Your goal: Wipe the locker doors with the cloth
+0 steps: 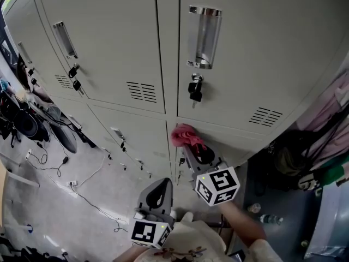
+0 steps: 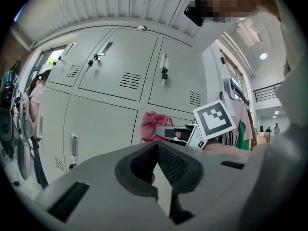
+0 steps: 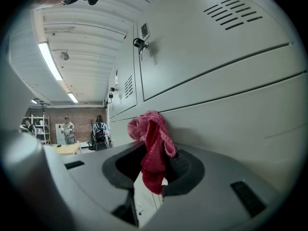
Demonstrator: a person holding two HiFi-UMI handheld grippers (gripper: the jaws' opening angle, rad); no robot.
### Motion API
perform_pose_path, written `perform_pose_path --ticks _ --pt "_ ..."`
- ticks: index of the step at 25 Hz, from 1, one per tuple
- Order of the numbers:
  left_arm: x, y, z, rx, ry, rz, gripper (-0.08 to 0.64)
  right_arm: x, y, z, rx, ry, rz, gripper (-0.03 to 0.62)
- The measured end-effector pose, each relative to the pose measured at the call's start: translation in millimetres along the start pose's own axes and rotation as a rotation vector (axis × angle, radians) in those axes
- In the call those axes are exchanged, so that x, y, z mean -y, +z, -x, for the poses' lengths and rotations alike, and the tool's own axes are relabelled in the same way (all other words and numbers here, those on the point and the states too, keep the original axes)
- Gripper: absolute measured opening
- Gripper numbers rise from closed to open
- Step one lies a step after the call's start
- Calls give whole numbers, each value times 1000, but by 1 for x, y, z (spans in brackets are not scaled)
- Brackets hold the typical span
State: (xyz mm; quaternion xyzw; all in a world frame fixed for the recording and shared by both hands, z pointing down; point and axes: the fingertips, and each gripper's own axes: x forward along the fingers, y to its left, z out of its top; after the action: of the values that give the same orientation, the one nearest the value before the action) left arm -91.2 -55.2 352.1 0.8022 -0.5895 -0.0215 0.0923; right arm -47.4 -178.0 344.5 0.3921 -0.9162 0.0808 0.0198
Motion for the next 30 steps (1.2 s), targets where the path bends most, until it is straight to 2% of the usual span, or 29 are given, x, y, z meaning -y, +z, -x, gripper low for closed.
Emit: perform_pose_path --ticks 8,30 --pt "-8 -9 -10 -28 -7 -6 6 10 -2 9 3 -45 -6 107" --pt "3 8 -45 -9 -81 -19 5 27 -2 26 9 -117 -21 109"
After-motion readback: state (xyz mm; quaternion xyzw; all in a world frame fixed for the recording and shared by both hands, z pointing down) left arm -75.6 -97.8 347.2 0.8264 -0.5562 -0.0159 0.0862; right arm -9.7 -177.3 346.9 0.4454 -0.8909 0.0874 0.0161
